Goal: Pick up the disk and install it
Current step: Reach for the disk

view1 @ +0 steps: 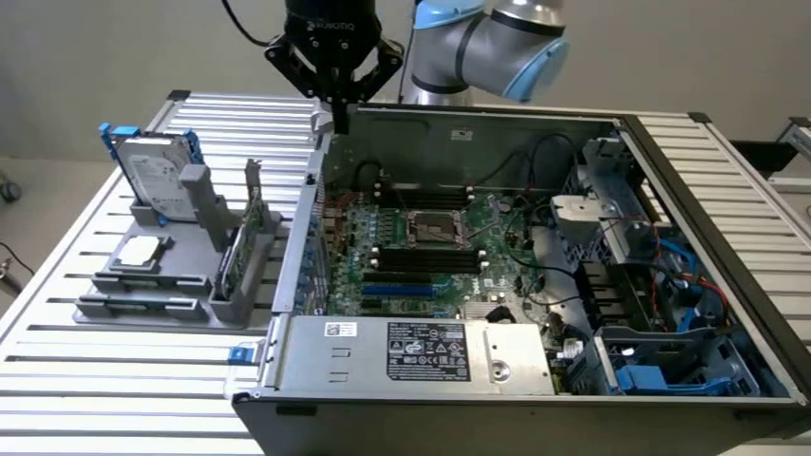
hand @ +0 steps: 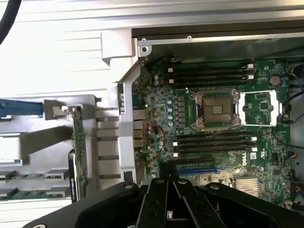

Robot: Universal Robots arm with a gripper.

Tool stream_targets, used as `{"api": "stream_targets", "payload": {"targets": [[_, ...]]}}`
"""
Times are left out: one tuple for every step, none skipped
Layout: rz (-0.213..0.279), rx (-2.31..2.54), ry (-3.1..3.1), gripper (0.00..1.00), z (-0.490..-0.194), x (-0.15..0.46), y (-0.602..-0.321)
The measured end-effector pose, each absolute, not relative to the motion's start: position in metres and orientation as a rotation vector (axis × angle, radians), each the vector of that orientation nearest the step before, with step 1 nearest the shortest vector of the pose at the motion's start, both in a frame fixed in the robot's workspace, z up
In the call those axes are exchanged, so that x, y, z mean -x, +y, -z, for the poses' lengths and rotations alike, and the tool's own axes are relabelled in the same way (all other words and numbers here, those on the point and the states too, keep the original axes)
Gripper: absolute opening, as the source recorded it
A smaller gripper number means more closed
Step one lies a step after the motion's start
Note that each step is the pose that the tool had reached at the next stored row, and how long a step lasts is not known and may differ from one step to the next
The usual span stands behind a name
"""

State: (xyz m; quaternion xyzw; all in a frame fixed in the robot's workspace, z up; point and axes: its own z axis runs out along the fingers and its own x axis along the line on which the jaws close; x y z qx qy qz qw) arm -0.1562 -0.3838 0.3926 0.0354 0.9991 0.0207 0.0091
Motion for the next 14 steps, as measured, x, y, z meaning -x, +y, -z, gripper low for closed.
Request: {"api": "stream_targets", "payload": {"targets": [[-0.064, -0.111, 3.122, 0.11, -0.393, 0.161, -0.383], [-0.064, -0.111, 3.124, 0.11, -0.393, 0.165, -0.381], [-0.063, -0.111, 3.126, 0.11, -0.393, 0.17, -0.38], [-0.063, -0.111, 3.128, 0.11, -0.393, 0.174, -0.379], [-0.063, -0.111, 3.13, 0.11, -0.393, 0.179, -0.378], [-0.062, -0.111, 3.133, 0.11, -0.393, 0.183, -0.377], [-0.062, -0.112, 3.137, 0.11, -0.393, 0.186, -0.376], [-0.061, -0.112, 3.142, 0.11, -0.393, 0.189, -0.374], [-0.059, -0.112, 3.147, 0.11, -0.393, 0.192, -0.373], [-0.058, -0.113, 3.153, 0.11, -0.393, 0.195, -0.371], [-0.056, -0.113, 3.158, 0.11, -0.393, 0.198, -0.369], [-0.055, -0.113, 3.163, 0.11, -0.393, 0.201, -0.367], [-0.053, -0.114, 3.169, 0.11, -0.393, 0.204, -0.366], [-0.051, -0.114, 3.174, 0.11, -0.393, 0.207, -0.364]]}}
